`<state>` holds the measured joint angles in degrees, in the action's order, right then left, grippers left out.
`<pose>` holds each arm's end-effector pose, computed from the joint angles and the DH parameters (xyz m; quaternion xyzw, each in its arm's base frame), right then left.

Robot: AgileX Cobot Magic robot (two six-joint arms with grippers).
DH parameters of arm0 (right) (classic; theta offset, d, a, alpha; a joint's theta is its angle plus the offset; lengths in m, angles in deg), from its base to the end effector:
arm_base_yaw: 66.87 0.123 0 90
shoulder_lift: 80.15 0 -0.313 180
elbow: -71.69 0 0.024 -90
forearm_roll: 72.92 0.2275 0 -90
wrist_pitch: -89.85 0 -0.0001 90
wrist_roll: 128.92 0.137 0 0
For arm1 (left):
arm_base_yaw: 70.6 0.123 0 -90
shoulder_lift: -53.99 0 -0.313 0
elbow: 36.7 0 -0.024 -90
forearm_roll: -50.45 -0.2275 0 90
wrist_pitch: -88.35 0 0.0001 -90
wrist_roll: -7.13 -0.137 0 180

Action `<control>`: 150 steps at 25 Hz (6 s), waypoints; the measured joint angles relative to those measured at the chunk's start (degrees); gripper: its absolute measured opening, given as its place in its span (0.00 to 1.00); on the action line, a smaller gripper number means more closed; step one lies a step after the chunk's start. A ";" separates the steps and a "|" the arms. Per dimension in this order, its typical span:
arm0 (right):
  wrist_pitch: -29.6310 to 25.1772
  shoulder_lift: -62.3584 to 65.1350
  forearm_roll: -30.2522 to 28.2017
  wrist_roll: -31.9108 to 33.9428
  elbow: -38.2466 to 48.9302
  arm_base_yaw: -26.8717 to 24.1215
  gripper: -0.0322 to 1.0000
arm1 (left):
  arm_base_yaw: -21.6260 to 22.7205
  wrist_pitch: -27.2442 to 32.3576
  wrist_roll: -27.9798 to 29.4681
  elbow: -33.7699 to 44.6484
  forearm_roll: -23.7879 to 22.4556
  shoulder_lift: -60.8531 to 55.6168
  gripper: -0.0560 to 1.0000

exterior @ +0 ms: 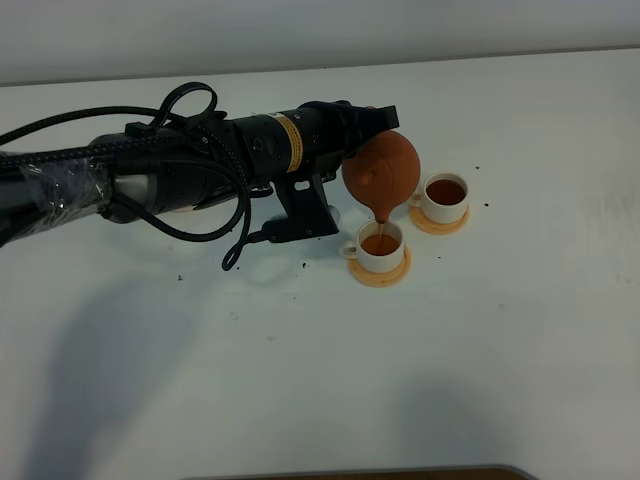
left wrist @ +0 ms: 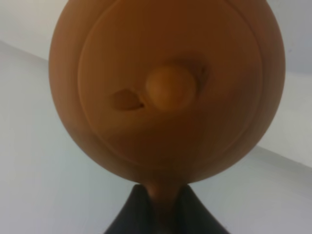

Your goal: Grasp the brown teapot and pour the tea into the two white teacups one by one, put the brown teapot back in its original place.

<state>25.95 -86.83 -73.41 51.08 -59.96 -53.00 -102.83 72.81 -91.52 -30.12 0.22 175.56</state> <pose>-0.0176 -0.0054 0.2431 -0.1037 0.8550 0.0571 0.5049 0.3876 -0.2776 0.2049 0.8528 -0.0537 0.3858 0.3478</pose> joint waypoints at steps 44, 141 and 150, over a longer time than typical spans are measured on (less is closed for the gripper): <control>0.00 0.00 0.00 0.00 0.00 0.00 0.26 | 0.17 -4.30 -9.44 0.00 0.15 0.00 0.19; 0.00 0.00 0.00 0.00 0.00 0.00 0.26 | 3.02 9.68 35.18 1.03 0.43 -5.28 0.19; 0.00 0.00 0.00 0.00 0.00 0.00 0.26 | 3.02 31.17 58.80 2.26 10.19 -6.21 0.19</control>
<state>25.95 -86.83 -73.41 51.08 -59.96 -53.00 -99.81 103.98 -32.72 -27.86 10.41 169.35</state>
